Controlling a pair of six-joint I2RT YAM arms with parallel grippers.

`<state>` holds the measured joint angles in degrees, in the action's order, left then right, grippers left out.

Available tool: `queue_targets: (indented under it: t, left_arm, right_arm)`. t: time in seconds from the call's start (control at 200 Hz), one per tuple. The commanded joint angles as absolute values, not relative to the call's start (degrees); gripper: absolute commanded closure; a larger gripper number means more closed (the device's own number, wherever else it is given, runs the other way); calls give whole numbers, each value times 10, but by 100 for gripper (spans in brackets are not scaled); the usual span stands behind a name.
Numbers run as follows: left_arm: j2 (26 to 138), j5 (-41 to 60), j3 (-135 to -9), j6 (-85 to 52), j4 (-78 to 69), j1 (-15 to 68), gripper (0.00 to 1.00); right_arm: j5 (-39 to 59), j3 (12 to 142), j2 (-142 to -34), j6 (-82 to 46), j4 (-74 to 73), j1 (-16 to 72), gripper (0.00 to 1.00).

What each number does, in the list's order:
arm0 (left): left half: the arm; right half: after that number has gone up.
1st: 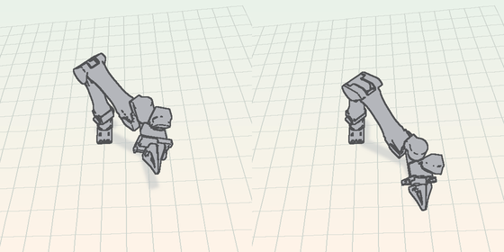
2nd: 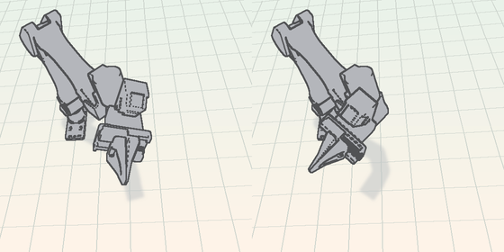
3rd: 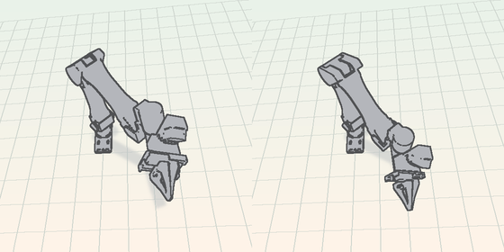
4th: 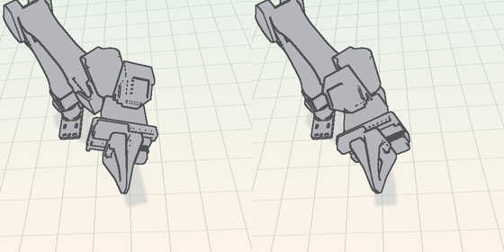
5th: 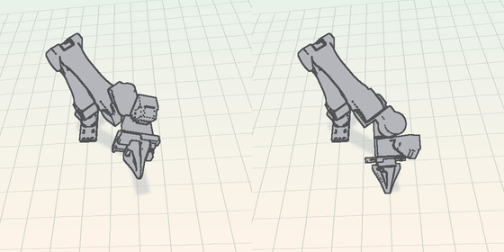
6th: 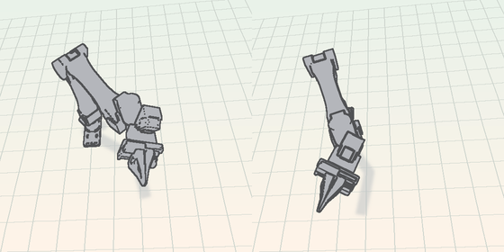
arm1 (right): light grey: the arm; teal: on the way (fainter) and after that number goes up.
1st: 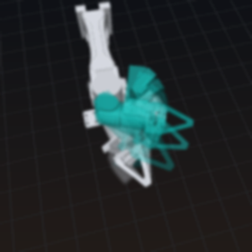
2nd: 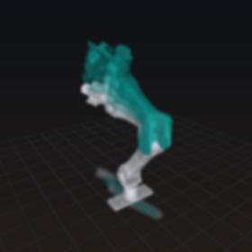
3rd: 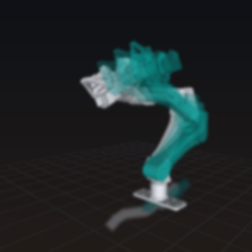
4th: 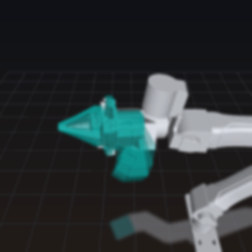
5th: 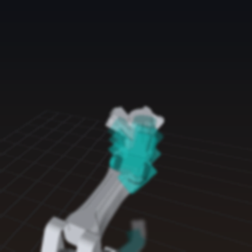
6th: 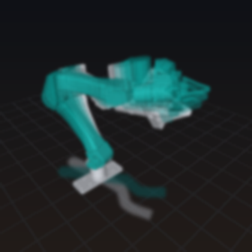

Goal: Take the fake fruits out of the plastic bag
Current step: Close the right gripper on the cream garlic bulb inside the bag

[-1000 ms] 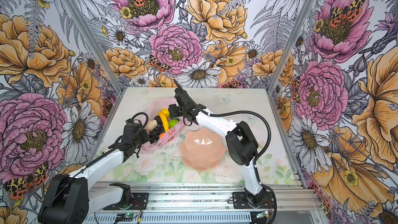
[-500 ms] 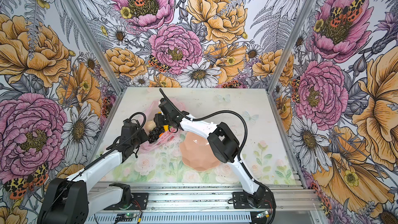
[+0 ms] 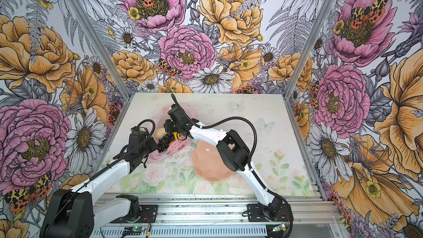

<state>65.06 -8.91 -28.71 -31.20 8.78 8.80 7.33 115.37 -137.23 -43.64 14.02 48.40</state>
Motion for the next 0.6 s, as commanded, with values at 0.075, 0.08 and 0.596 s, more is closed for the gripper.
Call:
queue_targets:
  t: [0.075,0.08,0.596]
  left_arm:
    - [636,-82,-282,-315,82,84,100]
    - [636,-81,-282,-315,82,84,100]
    - [634,-80,-281,-313,79,84,100]
  right_arm:
    - [55,1176,-1393,-442,131,480,62]
    - [55,1177,-1393,-442,131,480,62]
    - [84,1203,-1419,-446,130,480,79]
